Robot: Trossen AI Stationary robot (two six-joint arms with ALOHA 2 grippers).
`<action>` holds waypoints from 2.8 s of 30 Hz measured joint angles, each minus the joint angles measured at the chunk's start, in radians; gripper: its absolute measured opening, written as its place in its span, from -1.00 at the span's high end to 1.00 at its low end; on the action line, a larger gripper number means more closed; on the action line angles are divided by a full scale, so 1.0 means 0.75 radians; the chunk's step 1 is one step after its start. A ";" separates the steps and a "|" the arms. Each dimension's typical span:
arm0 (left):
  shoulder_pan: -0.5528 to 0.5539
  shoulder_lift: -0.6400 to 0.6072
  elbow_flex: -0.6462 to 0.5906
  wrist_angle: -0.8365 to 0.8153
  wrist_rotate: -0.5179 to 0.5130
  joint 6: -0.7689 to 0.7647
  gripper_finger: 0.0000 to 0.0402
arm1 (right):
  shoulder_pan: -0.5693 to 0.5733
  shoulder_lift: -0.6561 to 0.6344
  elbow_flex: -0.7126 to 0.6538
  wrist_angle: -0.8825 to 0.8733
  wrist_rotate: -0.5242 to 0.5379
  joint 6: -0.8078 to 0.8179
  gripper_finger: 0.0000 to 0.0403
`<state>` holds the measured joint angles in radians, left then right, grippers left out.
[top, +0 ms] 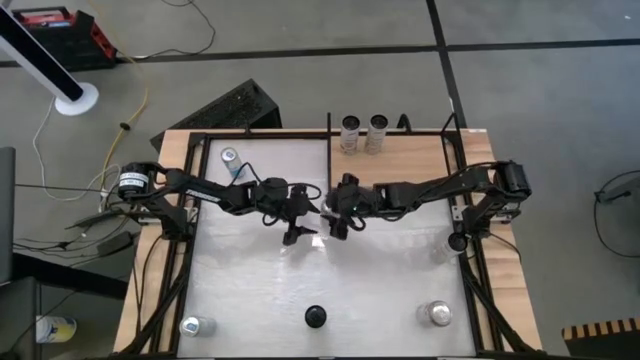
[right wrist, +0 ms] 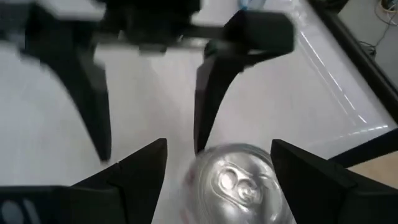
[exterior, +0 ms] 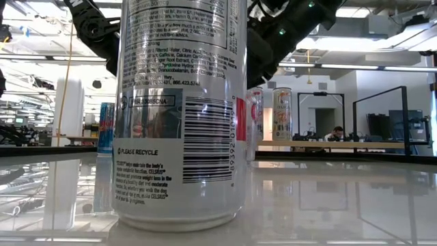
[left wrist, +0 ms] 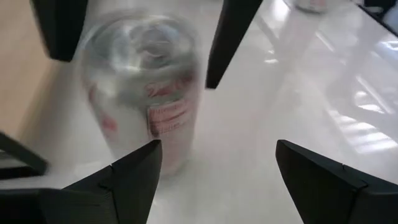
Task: Place canned beverage on shelf
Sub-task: Put the top silver soda can on the shelf
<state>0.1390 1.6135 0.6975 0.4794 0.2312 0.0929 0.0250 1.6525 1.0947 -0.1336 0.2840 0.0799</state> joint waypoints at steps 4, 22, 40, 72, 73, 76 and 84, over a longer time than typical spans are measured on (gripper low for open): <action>-0.001 0.000 0.000 0.002 -0.165 -0.008 -0.48 | -0.022 -0.001 -0.013 0.082 -0.003 0.053 -0.53; -0.001 0.000 0.000 0.011 -0.141 -0.031 -0.48 | -0.053 -0.113 -0.014 -0.046 -0.058 -0.383 -0.54; -0.001 0.001 0.000 0.007 -0.142 -0.020 -0.48 | -0.282 -0.083 -0.013 -0.094 -0.583 -0.436 -0.54; 0.001 0.001 0.000 0.005 -0.250 -0.074 -0.48 | -0.238 -0.020 -0.011 -0.108 -0.368 -0.027 -0.54; 0.001 0.001 0.000 0.007 -0.274 -0.092 -0.48 | -0.230 -0.019 -0.011 -0.104 -0.338 0.032 -0.54; 0.000 0.001 0.000 0.020 -0.336 -0.148 -0.48 | -0.207 -0.018 -0.012 -0.084 -0.271 0.155 -0.54; -0.057 0.120 0.002 0.223 -0.481 -0.219 -0.48 | -0.181 -0.015 -0.015 -0.044 -0.138 0.245 -0.54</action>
<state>0.0960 1.7035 0.6987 0.6470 -0.1296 -0.0711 -0.1106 1.6413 1.0836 -0.1667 0.1808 0.2639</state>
